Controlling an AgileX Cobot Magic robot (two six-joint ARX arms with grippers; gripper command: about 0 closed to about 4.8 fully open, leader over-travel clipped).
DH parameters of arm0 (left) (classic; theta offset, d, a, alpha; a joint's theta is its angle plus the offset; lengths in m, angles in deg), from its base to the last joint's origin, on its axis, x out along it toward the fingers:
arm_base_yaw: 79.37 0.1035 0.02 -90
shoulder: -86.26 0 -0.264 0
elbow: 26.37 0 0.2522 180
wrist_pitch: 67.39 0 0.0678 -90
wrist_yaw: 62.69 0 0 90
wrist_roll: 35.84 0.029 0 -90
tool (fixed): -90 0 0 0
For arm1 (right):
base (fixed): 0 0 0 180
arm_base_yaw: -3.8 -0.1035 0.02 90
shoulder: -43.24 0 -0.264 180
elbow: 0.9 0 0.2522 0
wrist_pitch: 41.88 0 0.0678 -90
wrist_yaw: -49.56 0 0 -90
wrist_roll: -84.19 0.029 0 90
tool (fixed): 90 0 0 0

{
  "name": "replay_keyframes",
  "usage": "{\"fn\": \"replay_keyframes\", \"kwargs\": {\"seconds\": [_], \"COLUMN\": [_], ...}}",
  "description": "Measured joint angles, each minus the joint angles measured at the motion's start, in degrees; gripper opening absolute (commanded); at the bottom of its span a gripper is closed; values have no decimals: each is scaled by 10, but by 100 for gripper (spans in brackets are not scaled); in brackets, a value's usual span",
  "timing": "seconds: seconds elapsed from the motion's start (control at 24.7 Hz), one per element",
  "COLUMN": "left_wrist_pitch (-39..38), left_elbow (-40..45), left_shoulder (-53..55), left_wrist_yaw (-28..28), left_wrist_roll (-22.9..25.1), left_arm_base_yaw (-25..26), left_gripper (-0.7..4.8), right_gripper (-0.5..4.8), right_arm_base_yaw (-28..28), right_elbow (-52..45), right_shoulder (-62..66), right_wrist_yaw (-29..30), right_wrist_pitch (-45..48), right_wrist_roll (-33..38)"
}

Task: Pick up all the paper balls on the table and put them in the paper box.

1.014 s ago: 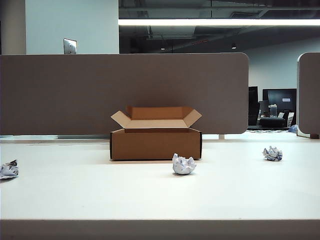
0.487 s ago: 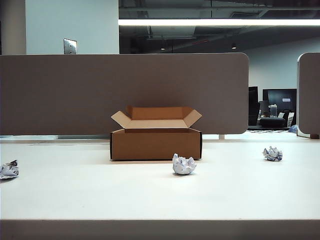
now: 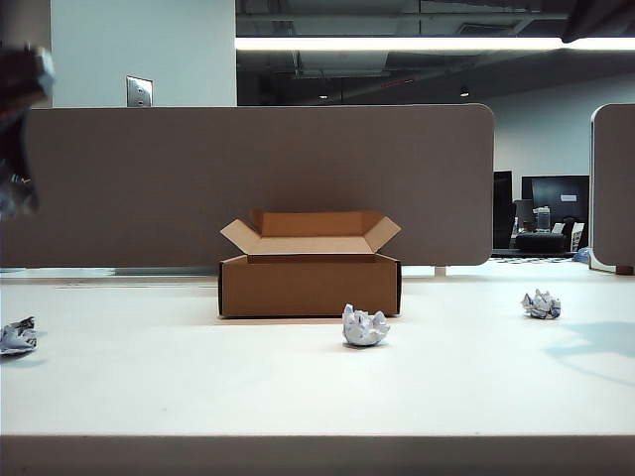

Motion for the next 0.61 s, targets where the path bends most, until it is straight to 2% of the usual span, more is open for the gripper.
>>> {"fn": "replay_keyframes", "kwargs": {"seconds": [0.04,0.12,0.16,0.24,0.28,0.32,0.61], "left_wrist_pitch": [0,0,0,-10,-13,-13,-6], "left_elbow": [0,-1,-1,-1,-1,-1,-1], "left_shoulder": [16,47,62,88,96,100,114], "left_wrist_yaw": [0,2,3,5,19,38,94], "left_wrist_roll": [1,0,0,2,3,10,45], "left_arm_base_yaw": [0,0,0,-1,-4,-11,-44], "left_gripper": [162,169,194,194,194,194,194], "right_gripper": [117,123,123,134,181,193,195], "right_arm_base_yaw": [-3,-3,-2,-3,-3,-3,-2], "right_elbow": [8,9,9,9,9,9,9], "right_shoulder": [25,54,61,73,75,75,89], "right_wrist_yaw": [1,0,0,0,-5,-26,-58], "right_wrist_pitch": [-3,-9,-11,-16,-16,-14,-13], "right_wrist_roll": [-5,-6,-6,-7,-7,-7,-7]}}
